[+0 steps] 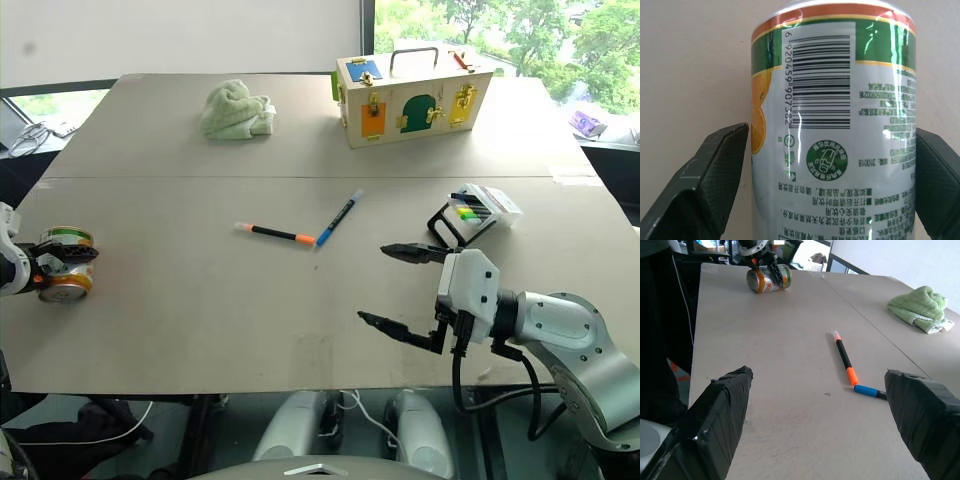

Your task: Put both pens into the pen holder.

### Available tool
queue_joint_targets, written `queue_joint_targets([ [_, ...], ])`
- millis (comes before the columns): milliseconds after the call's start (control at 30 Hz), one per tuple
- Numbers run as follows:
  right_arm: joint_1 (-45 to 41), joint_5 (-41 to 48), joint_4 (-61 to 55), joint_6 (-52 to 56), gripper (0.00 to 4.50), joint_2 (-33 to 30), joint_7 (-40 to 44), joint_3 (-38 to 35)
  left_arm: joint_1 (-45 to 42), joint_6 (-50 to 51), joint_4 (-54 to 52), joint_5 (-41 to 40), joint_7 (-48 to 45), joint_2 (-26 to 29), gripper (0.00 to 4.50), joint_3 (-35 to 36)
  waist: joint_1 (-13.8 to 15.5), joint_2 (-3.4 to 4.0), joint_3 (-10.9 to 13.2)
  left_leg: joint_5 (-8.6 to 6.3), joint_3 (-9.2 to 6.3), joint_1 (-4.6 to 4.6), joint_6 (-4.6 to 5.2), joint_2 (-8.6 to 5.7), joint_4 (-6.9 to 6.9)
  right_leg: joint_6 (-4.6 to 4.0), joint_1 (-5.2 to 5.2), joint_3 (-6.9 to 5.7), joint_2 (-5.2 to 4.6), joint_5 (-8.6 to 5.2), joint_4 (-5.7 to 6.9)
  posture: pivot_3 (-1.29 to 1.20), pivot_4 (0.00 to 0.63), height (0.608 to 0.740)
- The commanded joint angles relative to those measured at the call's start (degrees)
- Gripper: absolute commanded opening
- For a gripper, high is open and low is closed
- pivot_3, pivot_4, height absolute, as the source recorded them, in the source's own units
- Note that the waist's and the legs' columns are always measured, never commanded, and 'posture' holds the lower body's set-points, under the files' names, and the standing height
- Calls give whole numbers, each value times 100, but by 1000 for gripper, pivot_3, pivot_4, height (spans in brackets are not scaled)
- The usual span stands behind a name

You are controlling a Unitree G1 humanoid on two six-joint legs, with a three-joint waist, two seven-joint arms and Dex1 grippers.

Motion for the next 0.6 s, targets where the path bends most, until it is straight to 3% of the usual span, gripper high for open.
queue_joint_targets([
  [33, -47, -6, -175, -146, 4500, 30, -23, -53, 91, -3, 4, 71, 23, 58, 4475, 196, 1, 0, 0, 0, 0, 0, 0, 0, 0, -1, 0, 0, 0, 0, 0, 0, 150, 740],
  [233, -79, -4, -89, -208, 4500, 21, 47, -48, 428, 37, -444, -129, 29, 239, 4475, 758, -6, -6, 3, 3, 1, -4, -5, 0, 3, 0, -1, 0, -1, 0, -1, 0, 150, 740],
  [600, -238, -58, 126, -375, 4500, 73, 251, 114, 1853, 662, -3033, -877, -161, 234, 4475, 2371, -8, -30, 7, 5, 0, -8, -10, -1, 3, -17, 0, 0, -4, -9, -7, 0, 150, 740],
])
